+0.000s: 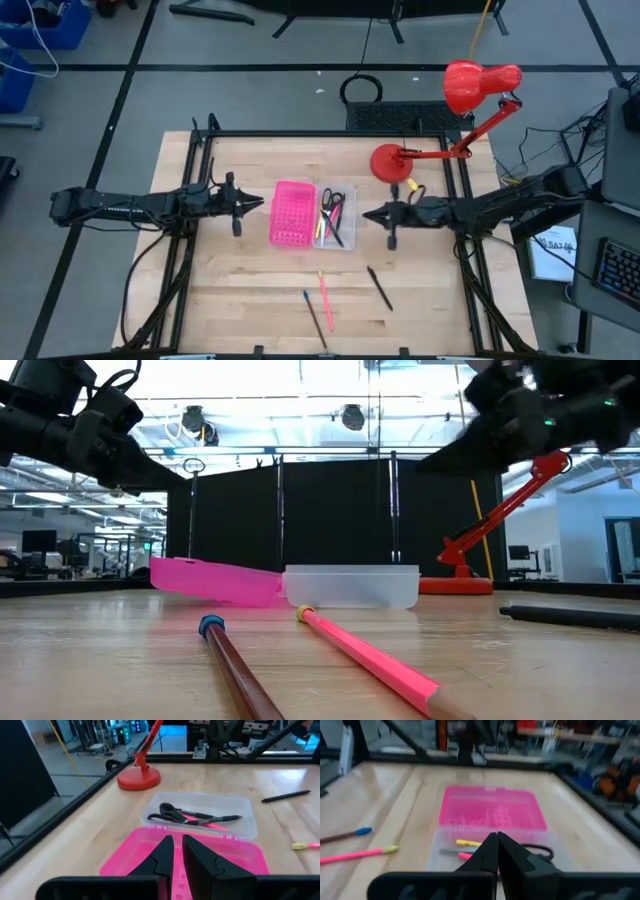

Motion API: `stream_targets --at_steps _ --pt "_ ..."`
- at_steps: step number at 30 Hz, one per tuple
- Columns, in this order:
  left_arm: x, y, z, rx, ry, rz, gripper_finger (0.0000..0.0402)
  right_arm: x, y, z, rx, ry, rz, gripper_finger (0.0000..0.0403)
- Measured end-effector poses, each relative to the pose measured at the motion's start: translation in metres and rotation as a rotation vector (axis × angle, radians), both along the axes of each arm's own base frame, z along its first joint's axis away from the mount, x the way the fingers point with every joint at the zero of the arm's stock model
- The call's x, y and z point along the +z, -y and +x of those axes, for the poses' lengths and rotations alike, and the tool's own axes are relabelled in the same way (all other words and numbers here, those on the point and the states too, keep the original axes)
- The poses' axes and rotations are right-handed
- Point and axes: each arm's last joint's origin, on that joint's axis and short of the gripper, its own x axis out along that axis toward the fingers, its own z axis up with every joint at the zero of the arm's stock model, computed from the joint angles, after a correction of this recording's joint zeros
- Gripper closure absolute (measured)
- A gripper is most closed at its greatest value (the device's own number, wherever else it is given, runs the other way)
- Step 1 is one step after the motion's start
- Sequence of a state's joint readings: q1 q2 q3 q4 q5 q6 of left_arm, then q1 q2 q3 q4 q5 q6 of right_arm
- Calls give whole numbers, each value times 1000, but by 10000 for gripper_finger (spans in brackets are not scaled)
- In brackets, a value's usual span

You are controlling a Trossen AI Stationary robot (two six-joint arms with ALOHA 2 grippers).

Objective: Pick & place school supplies into a supply box
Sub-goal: Put the brown pencil into the supply box

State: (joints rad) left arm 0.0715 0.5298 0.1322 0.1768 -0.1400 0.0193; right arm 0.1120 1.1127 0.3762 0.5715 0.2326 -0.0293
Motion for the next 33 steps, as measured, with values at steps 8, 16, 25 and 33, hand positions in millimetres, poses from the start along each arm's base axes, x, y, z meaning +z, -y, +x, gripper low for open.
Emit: stream_targets --at_steps 8,16,25,33 --pt "1 0 0 9 19 -39 353 -1 5 -43 3 228 -10 403" --pt "1 0 0 26 28 -51 353 -14 6 -59 0 246 53 403" --pt "4 -3 3 124 18 -119 353 -14 7 -66 0 282 47 403" --pt "34 6 64 33 -220 -194 353 -7 8 -70 0 343 57 403"
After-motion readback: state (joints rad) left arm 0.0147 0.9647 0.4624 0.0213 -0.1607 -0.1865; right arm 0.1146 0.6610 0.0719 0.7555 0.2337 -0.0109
